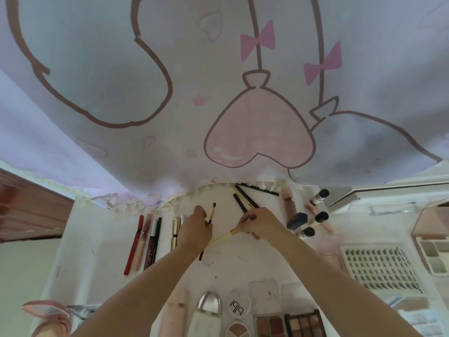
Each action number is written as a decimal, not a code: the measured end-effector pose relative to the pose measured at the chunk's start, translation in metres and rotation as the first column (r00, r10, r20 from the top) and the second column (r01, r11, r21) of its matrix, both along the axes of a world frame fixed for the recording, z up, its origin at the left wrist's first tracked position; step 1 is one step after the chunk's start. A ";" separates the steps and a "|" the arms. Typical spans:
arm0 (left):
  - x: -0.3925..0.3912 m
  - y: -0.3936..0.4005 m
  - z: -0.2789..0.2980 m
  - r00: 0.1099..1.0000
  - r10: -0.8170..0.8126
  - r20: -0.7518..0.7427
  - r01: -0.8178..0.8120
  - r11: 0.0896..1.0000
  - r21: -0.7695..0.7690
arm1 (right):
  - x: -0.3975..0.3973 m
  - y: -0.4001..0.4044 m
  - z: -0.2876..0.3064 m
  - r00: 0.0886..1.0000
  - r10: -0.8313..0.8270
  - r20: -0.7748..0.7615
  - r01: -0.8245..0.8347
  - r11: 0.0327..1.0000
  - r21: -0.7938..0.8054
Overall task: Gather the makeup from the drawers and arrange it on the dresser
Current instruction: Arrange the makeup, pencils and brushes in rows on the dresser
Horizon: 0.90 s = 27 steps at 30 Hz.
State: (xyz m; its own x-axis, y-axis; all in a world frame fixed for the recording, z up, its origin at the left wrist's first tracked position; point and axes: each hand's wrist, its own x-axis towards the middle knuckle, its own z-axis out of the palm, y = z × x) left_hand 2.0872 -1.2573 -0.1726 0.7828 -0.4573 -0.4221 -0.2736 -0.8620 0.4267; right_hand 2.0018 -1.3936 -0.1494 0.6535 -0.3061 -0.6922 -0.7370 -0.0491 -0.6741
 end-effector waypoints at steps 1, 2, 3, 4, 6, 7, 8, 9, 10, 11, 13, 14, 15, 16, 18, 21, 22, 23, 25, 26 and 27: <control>0.002 0.003 -0.001 1.000 0.029 -0.012 -0.028 0.999 0.019 | 0.009 0.004 -0.003 0.999 0.021 -0.027 -0.020 0.999 0.030; 0.003 0.006 -0.002 0.998 0.047 -0.030 -0.046 0.998 0.036 | 0.016 0.008 -0.004 0.999 0.029 -0.045 -0.026 0.998 0.054; 0.003 0.008 -0.004 0.997 0.059 -0.054 -0.056 0.997 0.051 | 0.022 0.011 -0.007 0.998 0.026 -0.059 -0.023 0.998 0.064; 0.003 0.010 -0.006 0.995 0.070 -0.076 -0.065 0.996 0.064 | 0.028 0.013 -0.010 0.998 0.002 -0.068 0.003 0.998 0.069; 0.002 0.014 -0.008 0.989 0.095 -0.110 -0.085 0.992 0.092 | 0.037 0.016 -0.015 0.993 -0.096 -0.066 0.102 0.990 0.095; 0.002 0.015 -0.010 0.988 0.102 -0.115 -0.091 0.991 0.101 | 0.039 0.017 -0.018 0.989 -0.139 -0.047 0.143 0.984 0.105; 0.002 0.016 -0.011 0.987 0.108 -0.118 -0.096 0.990 0.103 | 0.040 0.017 -0.021 0.986 -0.163 -0.013 0.164 0.982 0.095; 0.002 0.016 -0.012 0.986 0.112 -0.121 -0.101 0.990 0.099 | 0.038 0.016 -0.022 0.988 -0.154 0.026 0.153 0.988 0.037; 0.002 0.015 -0.013 0.986 0.111 -0.123 -0.101 0.991 0.091 | 0.034 0.013 -0.022 0.993 -0.101 0.060 0.105 0.991 -0.080; 0.002 0.015 -0.014 0.986 0.107 -0.126 -0.097 0.992 0.082 | 0.028 0.009 -0.022 0.998 0.002 0.056 0.011 0.969 -0.246; 0.000 0.012 -0.015 0.987 0.089 -0.133 -0.081 0.995 0.063 | 0.014 0.003 -0.020 0.974 0.222 -0.052 -0.214 0.811 -0.544; 0.000 0.011 -0.016 0.988 0.074 -0.138 -0.067 0.996 0.053 | 0.006 0.001 -0.020 0.950 0.286 -0.127 -0.302 0.729 -0.614; -0.001 0.010 -0.017 0.989 0.054 -0.139 -0.048 0.998 0.046 | 0.000 0.001 -0.022 0.923 0.323 -0.211 -0.380 0.668 -0.640; -0.002 0.009 -0.018 0.990 0.027 -0.136 -0.021 0.999 0.043 | -0.004 0.002 -0.025 0.893 0.346 -0.289 -0.449 0.622 -0.642; -0.005 0.006 -0.018 0.992 -0.018 -0.128 0.022 0.999 0.037 | -0.012 0.006 -0.030 0.850 0.370 -0.375 -0.527 0.566 -0.634; -0.007 0.006 -0.017 0.991 -0.033 -0.132 0.035 0.999 0.019 | -0.022 0.009 -0.034 0.847 0.376 -0.376 -0.530 0.534 -0.659; -0.008 0.006 -0.015 0.991 -0.034 -0.130 0.037 0.999 0.019 | -0.024 0.009 -0.034 0.856 0.373 -0.358 -0.514 0.546 -0.661; -0.009 0.007 -0.012 0.993 -0.042 -0.113 0.044 0.999 0.018 | -0.025 0.009 -0.033 0.868 0.367 -0.334 -0.494 0.573 -0.654; -0.009 0.010 -0.008 0.996 -0.084 -0.042 0.085 0.996 0.023 | -0.026 0.008 -0.026 0.913 0.329 -0.240 -0.404 0.662 -0.631; -0.009 0.012 -0.005 0.990 -0.142 0.027 0.140 0.989 0.045 | -0.028 0.007 -0.022 0.938 0.302 -0.168 -0.339 0.707 -0.621; -0.009 0.014 -0.002 0.969 -0.217 0.120 0.210 0.975 0.070 | -0.030 0.006 -0.016 0.958 0.272 -0.093 -0.271 0.747 -0.607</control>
State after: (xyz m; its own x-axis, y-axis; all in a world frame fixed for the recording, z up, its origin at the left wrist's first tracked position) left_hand 2.0782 -1.2431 -0.1742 0.7184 -0.5977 -0.3560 -0.5023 -0.7997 0.3290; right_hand 1.9721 -1.3875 -0.1658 0.7755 -0.4706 -0.4210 -0.6277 -0.6465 -0.4336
